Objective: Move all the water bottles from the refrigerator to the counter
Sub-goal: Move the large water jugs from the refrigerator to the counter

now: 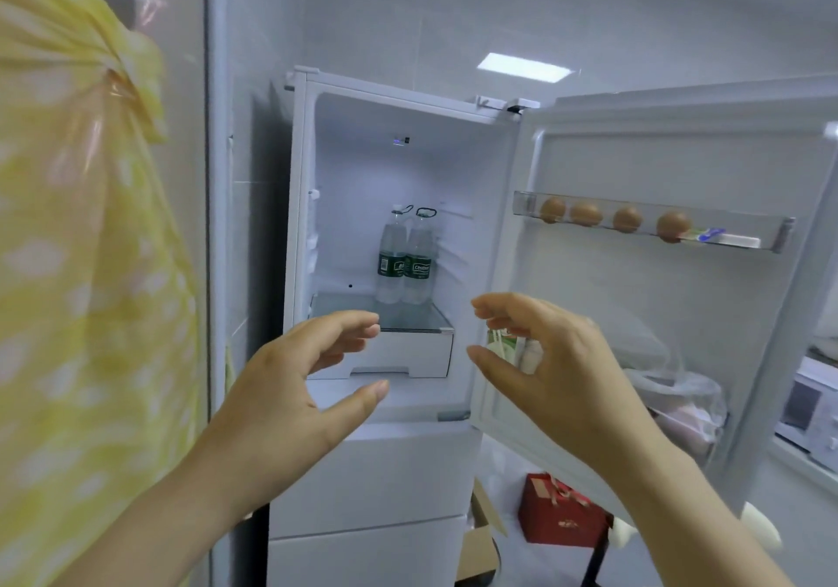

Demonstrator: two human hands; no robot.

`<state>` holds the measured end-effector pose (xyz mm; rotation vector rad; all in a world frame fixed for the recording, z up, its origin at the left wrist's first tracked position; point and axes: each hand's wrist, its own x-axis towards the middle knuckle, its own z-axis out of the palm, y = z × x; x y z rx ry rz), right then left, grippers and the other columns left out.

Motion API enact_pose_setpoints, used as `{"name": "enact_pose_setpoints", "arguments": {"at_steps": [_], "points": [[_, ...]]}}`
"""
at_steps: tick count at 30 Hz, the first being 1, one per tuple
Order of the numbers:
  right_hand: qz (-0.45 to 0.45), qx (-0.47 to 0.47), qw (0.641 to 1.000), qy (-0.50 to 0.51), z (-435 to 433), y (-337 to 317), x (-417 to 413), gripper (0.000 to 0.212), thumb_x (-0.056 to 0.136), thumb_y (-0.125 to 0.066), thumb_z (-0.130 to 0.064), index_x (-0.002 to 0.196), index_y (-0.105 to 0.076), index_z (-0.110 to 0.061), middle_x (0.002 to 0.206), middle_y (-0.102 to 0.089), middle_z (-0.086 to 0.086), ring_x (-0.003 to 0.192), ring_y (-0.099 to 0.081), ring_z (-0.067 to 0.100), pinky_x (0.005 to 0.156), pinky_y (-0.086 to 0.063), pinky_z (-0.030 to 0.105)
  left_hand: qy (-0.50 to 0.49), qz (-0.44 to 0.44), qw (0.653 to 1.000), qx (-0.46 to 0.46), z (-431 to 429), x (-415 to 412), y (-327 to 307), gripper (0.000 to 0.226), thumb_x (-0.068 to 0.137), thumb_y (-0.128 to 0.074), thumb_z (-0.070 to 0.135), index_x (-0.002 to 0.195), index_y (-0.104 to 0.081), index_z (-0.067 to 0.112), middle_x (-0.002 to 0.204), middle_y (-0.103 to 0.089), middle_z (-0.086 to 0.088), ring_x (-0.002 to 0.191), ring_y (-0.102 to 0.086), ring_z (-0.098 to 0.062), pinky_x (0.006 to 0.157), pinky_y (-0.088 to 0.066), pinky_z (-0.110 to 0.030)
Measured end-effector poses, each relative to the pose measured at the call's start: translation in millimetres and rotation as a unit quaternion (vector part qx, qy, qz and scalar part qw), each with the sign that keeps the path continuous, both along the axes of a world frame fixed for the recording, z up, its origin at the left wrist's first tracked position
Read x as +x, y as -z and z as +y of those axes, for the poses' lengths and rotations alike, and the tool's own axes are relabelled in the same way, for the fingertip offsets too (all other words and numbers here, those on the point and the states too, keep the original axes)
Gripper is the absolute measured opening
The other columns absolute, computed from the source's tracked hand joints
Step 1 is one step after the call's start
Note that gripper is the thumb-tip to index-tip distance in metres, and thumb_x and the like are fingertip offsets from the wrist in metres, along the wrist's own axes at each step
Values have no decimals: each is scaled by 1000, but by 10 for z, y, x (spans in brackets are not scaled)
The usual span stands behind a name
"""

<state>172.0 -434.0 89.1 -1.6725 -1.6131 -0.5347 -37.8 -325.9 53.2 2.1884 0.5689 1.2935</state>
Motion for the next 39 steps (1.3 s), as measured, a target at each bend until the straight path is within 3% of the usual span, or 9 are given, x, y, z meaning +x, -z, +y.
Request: {"name": "enact_pose_setpoints", "arguments": {"at_steps": [7,18,39], "points": [[-1,16,1000,-23,536,-46,462,38,84,-73,-32,120,-64,-27,107,-64,-23,99,-60,-2,90,-53,29,-20,-7,1000,8,458,447,-84,44,77,-77,23,114,-60,42,114,-59,38,108,-55,17,86,-38,3],[23,7,998,-53,1482,14,1237,39,84,-71,-33,121,-62,-27,109,-66,-20,100,-61,-1,91,-52,29,-41,1,999,9,1286,1180,-65,46,77,-78,22,115,-60,42,113,-62,34,109,-57,12,93,-39,-2],[90,24,996,-10,3471,110,1545,38,83,-74,-27,120,-64,-27,105,-67,-21,102,-61,1,93,-51,33,10,0,1000,7,3466,1681,-85,43,78,-76,23,116,-61,36,113,-65,24,108,-58,9,96,-43,-8]]}}
